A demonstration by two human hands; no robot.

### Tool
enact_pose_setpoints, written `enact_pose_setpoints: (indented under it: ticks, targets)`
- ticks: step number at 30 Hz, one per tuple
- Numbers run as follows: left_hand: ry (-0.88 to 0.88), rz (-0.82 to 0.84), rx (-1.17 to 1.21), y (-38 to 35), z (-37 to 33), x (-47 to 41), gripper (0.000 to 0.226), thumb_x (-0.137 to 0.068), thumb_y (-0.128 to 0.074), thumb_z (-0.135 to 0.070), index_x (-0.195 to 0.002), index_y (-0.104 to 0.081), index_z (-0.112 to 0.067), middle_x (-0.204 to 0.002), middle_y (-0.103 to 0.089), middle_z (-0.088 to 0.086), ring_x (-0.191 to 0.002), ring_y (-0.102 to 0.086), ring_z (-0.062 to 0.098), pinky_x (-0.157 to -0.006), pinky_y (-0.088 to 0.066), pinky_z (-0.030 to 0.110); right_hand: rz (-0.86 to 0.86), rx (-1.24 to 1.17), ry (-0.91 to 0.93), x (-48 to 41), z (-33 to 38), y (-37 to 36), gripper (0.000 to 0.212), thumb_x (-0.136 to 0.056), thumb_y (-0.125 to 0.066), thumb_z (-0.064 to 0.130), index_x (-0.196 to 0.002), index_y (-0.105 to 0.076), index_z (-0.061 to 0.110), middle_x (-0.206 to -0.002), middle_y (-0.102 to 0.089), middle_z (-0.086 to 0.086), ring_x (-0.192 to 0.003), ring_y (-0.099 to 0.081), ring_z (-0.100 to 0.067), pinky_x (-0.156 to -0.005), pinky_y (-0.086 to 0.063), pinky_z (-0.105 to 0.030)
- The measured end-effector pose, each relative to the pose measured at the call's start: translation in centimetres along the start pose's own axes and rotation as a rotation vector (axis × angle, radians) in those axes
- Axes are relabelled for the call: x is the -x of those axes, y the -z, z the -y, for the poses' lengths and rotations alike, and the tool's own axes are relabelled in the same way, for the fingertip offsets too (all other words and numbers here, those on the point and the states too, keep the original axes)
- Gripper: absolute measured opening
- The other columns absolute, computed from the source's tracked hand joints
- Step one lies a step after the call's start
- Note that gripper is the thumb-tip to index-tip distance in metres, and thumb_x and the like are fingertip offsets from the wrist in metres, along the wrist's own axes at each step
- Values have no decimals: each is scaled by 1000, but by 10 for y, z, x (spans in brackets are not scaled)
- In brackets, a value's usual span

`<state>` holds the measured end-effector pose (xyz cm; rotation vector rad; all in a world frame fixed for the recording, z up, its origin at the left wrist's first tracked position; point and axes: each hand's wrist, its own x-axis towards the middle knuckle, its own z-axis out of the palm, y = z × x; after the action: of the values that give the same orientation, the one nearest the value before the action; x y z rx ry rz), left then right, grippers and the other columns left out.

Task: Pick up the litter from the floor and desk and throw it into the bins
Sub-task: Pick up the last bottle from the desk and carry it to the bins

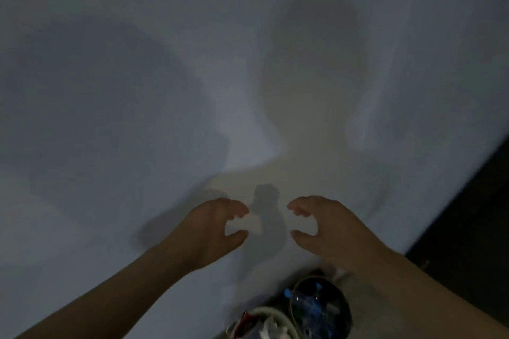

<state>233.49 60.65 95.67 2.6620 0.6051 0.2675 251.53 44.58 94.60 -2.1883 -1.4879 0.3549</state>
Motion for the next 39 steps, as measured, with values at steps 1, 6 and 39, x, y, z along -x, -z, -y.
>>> enact_pose_setpoints:
  ticks: [1, 6, 39]
  targets:
    - [14, -32, -38, 19, -11, 7, 58, -71, -50, -62, -113, -66, -25, -106, -66, -10, -89, -55, -2, -81, -34, 5, -36, 10, 54, 1, 12, 19, 43, -85, -67, 34, -126, -55, 28, -109, -53, 17, -102, -50, 0, -84, -32, -1]
    - [77, -207, -165, 104, -52, 43, 40, -82, -65, -45, -120, -60, -33, -116, -60, -18, -99, -57, -2, -80, -38, 5, -131, 71, 293, 2, 78, 94, 39, -81, -69, 32, -119, -60, 28, -108, -60, 14, -102, -55, -5, -92, -44, -26]
    - [1294, -839, -631, 295, -114, 858, 48, -74, -55, -60, -118, -57, -41, -109, -56, -27, -100, -56, -9, -88, -48, 10, 334, -376, 1657, 327, 781, -156, 36, -79, -68, 42, -113, -64, 31, -106, -62, 21, -100, -55, 7, -85, -40, -7]
